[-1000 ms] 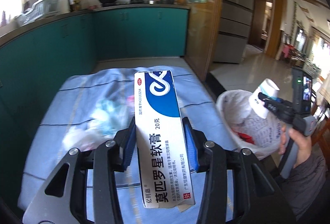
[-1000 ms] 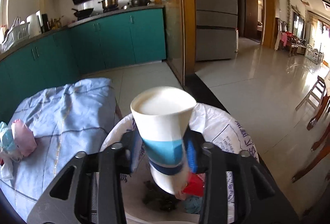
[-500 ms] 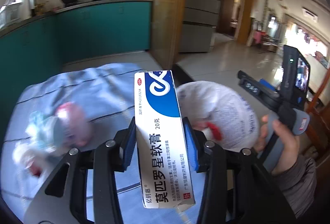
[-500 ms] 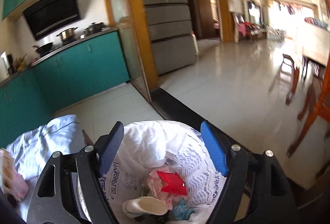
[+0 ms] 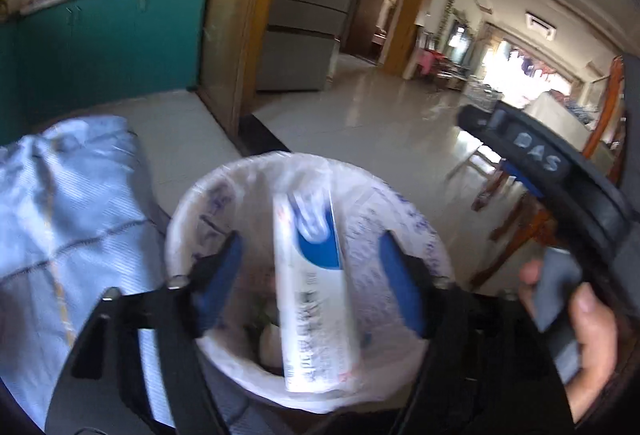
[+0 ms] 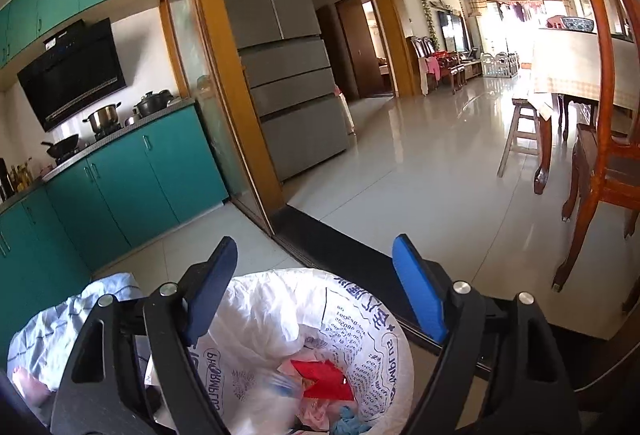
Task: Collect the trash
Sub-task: 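Carry the paper cup and medicine box over the wastebasket and open both grippers, then grasp the blue face mask with the left gripper while the right grasps the pink bag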
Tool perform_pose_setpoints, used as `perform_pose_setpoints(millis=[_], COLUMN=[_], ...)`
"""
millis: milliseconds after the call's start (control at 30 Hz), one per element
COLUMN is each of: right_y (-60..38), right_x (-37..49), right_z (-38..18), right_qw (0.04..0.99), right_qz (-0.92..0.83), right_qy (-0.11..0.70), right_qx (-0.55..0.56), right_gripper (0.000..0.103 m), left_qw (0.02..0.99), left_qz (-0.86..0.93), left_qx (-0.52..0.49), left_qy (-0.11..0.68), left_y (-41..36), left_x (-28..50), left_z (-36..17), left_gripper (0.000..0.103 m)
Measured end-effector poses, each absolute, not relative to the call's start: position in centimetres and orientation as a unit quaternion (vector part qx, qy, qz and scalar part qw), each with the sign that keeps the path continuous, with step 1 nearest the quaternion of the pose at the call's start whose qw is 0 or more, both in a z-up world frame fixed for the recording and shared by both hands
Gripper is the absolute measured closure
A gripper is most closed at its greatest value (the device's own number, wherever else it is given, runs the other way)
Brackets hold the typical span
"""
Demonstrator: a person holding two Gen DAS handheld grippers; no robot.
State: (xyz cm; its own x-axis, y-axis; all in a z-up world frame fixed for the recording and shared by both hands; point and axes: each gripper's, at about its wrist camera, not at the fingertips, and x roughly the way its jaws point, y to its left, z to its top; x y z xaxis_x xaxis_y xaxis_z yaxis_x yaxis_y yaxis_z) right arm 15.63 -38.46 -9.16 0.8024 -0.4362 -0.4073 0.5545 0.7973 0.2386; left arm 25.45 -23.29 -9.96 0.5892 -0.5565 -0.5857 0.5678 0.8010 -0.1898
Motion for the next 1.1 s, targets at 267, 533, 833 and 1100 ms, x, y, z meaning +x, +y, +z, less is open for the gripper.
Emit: perform_pose_setpoints(millis=[267, 533, 833, 1100], right_y=[-33.1, -25.9, -17.8, -8.6], right_x=[17.4, 19.2, 21.0, 24.6], right_z=[-9.2, -9.6, -10.1, -10.3], right_qw=[0.957, 0.966, 0.931, 0.88], right_qz=[-0.165, -0.01, 0.208, 0.31], right_qy=[0.204, 0.24, 0.297, 0.36], right_qx=[0.123, 0.09, 0.029, -0.011], right_gripper=[0.024, 0.024, 0.024, 0.014], left_qw=[0.964, 0.934, 0.931, 0.949], left_qz=[-0.046, 0.058, 0.031, 0.016], left_qx=[0.062, -0.043, -0.062, -0.032], left_qy=[0.253, 0.35, 0.358, 0.313], left_y=[-12.6, 1.4, 4.1, 5.7], left_x=[21.7, 24.0, 22.2, 14.2], left_z=[-5.0, -5.8, -7.4, -3.5], left_gripper=[0.024, 0.02, 0.081, 0.083])
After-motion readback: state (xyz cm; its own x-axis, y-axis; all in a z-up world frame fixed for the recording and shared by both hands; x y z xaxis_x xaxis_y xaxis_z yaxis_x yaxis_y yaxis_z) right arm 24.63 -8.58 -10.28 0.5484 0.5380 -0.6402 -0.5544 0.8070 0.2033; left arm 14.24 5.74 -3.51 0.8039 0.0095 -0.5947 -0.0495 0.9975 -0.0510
